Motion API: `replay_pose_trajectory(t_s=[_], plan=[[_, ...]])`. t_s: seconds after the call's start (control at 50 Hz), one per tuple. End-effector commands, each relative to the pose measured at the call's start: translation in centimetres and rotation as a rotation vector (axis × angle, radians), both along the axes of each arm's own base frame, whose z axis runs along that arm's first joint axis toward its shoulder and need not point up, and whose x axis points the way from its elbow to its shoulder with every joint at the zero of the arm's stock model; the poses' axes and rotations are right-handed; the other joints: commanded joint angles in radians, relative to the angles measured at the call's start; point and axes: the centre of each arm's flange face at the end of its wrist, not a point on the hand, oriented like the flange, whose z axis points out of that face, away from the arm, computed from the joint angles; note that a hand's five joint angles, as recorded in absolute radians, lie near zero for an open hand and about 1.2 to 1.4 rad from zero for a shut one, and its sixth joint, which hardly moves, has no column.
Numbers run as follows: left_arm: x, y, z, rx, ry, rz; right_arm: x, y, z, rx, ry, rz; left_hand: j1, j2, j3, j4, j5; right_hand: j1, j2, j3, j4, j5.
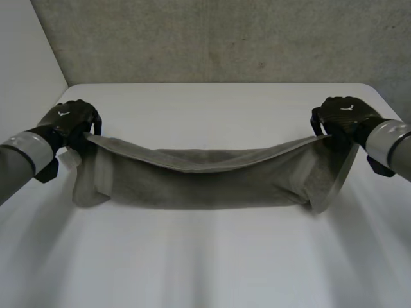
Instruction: Fold the towel.
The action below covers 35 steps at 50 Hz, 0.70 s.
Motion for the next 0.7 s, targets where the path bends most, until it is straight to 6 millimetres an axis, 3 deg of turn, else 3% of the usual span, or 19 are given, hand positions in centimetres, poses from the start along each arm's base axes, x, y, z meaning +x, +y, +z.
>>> replay_pose_trajectory(t_s=[0.02, 0.12, 0.28, 0.58, 0.7], plan=[[-0.4, -2.6, -2.0, 0.025, -0.009, 0.015, 0.6, -2.1, -2.2, -0.015, 0.007, -0.006, 0.117, 0.060, -0.051, -0.059, 0.066, 0.078, 0.083, -0.043, -0.076, 0.062], [-0.6, -3.4, -2.7, 0.024, -0.010, 0.012, 0.8, -3.6, -3.9, -0.042, 0.017, -0.026, 0.117, 0.060, -0.051, -0.059, 0.066, 0.078, 0.083, -0.043, -0.076, 0.062], [-0.9, -4.5, -4.0, 0.029, -0.014, 0.017, 1.0, -5.1, -5.1, -0.066, 0.019, -0.026, 0.117, 0.060, -0.051, -0.059, 0.066, 0.078, 0.083, -0.043, -0.076, 0.062], [-1.7, -4.6, -7.2, 0.029, -0.151, -0.004, 1.1, -5.9, -7.1, -0.084, 0.069, -0.010, 0.117, 0.060, -0.051, -0.059, 0.066, 0.078, 0.083, -0.043, -0.076, 0.062], [-1.5, -4.9, -7.3, 0.001, -0.180, 0.015, 1.2, -6.7, -7.5, -0.132, 0.074, -0.008, 0.117, 0.060, -0.051, -0.059, 0.066, 0.078, 0.083, -0.043, -0.076, 0.062]])
